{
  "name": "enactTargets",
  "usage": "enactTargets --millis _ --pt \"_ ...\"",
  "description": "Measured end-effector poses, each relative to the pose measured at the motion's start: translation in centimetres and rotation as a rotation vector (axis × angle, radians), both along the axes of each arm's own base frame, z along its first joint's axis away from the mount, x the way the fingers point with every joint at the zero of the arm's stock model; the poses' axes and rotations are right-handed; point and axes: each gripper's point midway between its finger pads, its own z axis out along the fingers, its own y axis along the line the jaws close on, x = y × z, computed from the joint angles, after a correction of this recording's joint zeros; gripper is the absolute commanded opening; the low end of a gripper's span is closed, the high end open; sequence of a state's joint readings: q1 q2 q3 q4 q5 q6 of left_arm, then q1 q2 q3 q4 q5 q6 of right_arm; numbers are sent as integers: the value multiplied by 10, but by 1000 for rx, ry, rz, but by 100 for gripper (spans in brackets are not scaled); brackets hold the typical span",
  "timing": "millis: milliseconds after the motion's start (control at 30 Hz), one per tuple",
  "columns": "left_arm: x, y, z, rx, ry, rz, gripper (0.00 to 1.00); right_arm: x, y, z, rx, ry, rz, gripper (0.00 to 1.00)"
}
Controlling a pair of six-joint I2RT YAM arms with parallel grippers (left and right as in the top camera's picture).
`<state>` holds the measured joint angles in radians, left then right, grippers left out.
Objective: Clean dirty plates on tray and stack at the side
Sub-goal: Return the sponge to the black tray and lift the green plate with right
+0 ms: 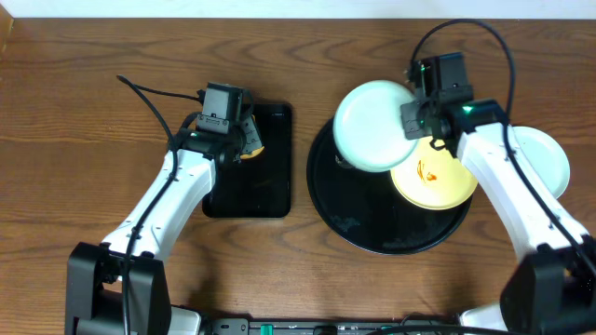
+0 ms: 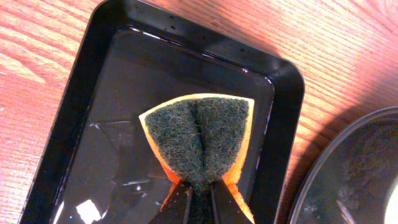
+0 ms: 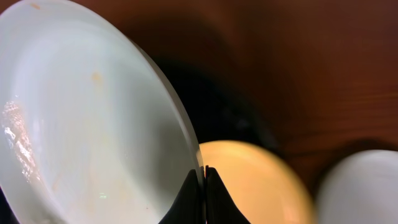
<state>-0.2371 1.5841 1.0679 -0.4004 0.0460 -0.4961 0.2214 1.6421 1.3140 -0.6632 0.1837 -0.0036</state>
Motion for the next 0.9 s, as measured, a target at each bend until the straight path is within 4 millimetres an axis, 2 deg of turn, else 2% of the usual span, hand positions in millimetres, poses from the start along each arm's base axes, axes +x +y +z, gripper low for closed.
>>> enactTargets --millis 167,267,433,600,900 --pt "0 0 -7 4 16 0 7 7 -24 39 -127 -130 -48 1" --pt "1 0 -17 9 37 0 8 7 -32 50 -173 -161 -60 1" --pt "1 0 -34 19 77 0 8 6 -44 56 -256 -173 -93 1" --pt "-1 0 -47 26 108 0 7 7 -44 63 -320 -202 -111 1" --pt "-1 0 -48 27 110 0 7 7 -48 67 -352 -212 -128 1"
